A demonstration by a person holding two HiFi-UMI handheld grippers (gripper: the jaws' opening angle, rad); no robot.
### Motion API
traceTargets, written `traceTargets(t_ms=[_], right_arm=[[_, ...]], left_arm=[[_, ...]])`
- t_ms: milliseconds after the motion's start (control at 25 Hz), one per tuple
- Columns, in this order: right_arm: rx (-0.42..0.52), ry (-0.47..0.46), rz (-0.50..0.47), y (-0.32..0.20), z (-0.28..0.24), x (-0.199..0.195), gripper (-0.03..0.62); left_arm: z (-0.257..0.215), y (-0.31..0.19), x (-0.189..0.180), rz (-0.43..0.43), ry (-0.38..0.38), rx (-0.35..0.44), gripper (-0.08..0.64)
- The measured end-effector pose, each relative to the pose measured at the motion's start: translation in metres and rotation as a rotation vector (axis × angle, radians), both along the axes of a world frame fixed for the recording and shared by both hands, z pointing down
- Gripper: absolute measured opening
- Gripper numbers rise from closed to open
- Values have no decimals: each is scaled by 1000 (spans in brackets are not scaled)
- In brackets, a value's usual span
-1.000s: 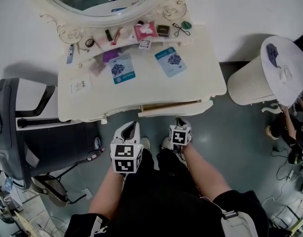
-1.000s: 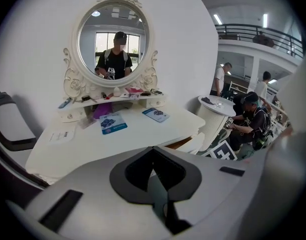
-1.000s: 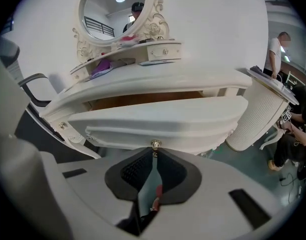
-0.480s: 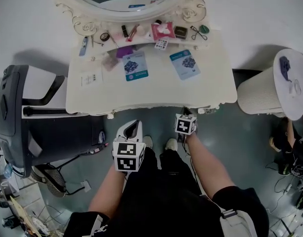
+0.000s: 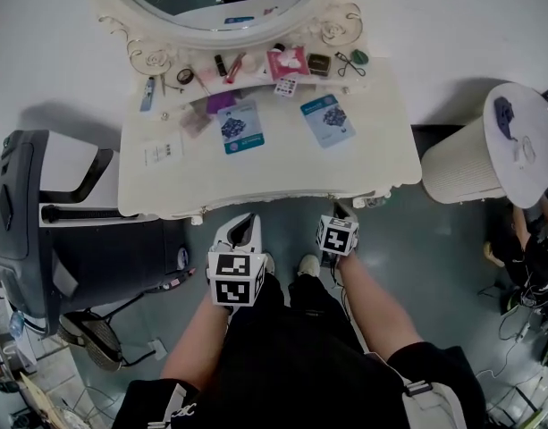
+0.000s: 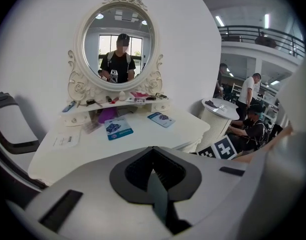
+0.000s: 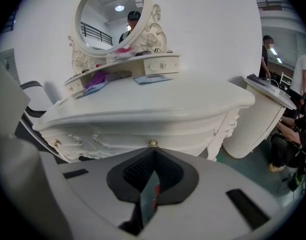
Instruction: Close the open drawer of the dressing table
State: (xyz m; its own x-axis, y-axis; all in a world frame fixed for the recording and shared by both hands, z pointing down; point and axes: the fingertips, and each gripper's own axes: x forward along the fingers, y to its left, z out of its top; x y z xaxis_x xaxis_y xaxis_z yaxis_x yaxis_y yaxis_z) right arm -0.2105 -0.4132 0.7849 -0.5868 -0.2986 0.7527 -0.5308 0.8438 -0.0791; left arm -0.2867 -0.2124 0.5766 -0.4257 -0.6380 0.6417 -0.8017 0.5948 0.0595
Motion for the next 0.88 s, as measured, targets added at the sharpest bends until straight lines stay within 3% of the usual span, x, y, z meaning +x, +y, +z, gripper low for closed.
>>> traceTargets(t_ms=[280,600,880], right_arm=[[43,-177,17,-4,-88,14,11],[207,-440,48,-23,-236,12,9],[383,-593,22,-17,-343,16,9]], left_arm=[[-23,-44,2,124,-20,78,6],[-71,-95,13,236,-79,200,6],[-115,-116,13,281,-128,292,6]])
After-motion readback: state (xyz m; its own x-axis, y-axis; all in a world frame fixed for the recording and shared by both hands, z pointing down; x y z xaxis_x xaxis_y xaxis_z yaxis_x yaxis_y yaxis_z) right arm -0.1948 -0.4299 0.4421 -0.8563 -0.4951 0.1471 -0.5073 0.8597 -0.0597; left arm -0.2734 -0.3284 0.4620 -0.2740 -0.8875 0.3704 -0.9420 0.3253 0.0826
